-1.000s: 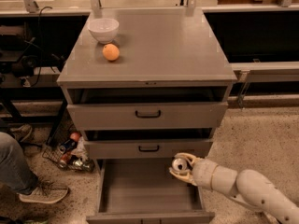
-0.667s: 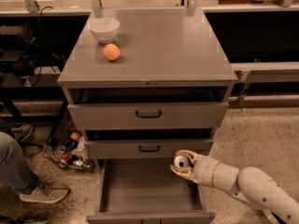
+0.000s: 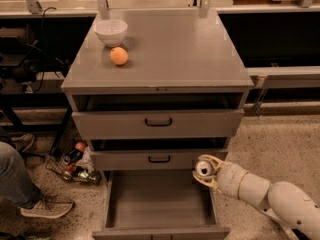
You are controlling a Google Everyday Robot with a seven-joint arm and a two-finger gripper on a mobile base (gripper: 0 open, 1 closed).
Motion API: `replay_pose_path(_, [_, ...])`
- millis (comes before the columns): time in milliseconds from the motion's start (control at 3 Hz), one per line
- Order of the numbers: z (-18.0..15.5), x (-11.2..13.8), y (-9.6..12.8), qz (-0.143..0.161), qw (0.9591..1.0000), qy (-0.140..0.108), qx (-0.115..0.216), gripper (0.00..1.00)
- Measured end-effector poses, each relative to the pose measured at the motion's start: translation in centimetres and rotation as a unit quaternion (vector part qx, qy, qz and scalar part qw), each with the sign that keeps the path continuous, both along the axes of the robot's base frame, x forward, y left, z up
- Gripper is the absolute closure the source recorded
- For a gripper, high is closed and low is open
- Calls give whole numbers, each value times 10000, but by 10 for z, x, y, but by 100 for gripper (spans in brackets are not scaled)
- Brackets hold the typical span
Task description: Pick redbull can from bottom drawer and place on counter
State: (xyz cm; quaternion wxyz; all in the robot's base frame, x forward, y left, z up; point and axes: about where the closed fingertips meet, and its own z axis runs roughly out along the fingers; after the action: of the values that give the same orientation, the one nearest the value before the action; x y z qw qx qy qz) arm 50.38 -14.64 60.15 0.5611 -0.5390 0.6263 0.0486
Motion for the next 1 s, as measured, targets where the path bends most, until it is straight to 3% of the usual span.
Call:
replay_pose_path(333, [82,-19,-38,-299,9799,-1477,-1306,100])
replay_pose_path(667, [143,-33,-63,-534,9445,-2359,-2223,100])
replay_pose_path(1000, [143,-33,-63,-533,9445,-2359,-2222,100])
